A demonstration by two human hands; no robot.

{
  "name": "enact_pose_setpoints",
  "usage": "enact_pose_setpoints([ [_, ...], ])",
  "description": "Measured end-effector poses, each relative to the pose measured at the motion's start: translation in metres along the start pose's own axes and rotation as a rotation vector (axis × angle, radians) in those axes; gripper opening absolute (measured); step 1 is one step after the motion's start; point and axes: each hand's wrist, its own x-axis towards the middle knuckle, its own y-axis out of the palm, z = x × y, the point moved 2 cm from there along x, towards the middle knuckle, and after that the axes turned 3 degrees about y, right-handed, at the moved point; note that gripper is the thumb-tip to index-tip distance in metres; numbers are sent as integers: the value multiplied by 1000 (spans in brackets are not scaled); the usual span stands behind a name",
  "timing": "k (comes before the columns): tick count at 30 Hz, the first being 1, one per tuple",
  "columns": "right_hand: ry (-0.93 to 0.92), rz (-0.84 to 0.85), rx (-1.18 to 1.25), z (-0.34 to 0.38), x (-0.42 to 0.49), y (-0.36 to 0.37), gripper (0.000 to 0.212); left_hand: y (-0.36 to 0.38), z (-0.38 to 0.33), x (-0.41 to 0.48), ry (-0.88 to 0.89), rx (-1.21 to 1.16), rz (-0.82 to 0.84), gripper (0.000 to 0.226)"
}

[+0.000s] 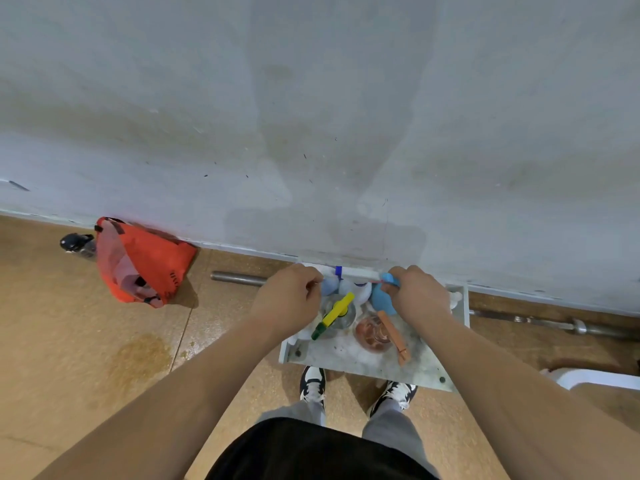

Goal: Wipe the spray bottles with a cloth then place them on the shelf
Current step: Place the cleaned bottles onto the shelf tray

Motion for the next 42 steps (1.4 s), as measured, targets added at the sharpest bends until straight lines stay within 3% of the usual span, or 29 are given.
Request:
enact_pose_setpoints([
  [5, 53, 63, 76, 1, -9, -9, 59, -3, 25, -17, -57, -131, -9, 16],
  [9, -8, -306, 270, 15, -38, -27, 51, -4, 45, -34, -130, -270, 56, 28],
  [11, -102, -376, 386, 35, -58, -30, 39, -4, 55, -40, -144, -290, 60, 31],
  [14, -292, -162, 384, 69, -82, -18, 52, -2, 54, -47, -102, -289, 152, 29],
  [17, -354, 53, 156, 87, -93, 8, 65, 0, 49, -50, -32, -254, 192, 40],
  [20, -398, -37, 20, 95, -94, 22, 50, 3, 47, -49, 56, -143, 148, 40],
  [24, -448, -135, -83, 93, -80, 34, 38, 8, 40, -47, 104, -111, 102, 7],
  [30, -456, -169, -234, 92, -78, 25, 18, 1, 47, -30, 84, -73, 112, 19],
  [38, -353, -24, -161, 94, -77, 25, 33, -7, 40, -9, 147, 63, 219, 26],
  [42, -295, 89, -144, 93, -69, 26, 22, -7, 40, -6, 149, 37, 197, 22],
])
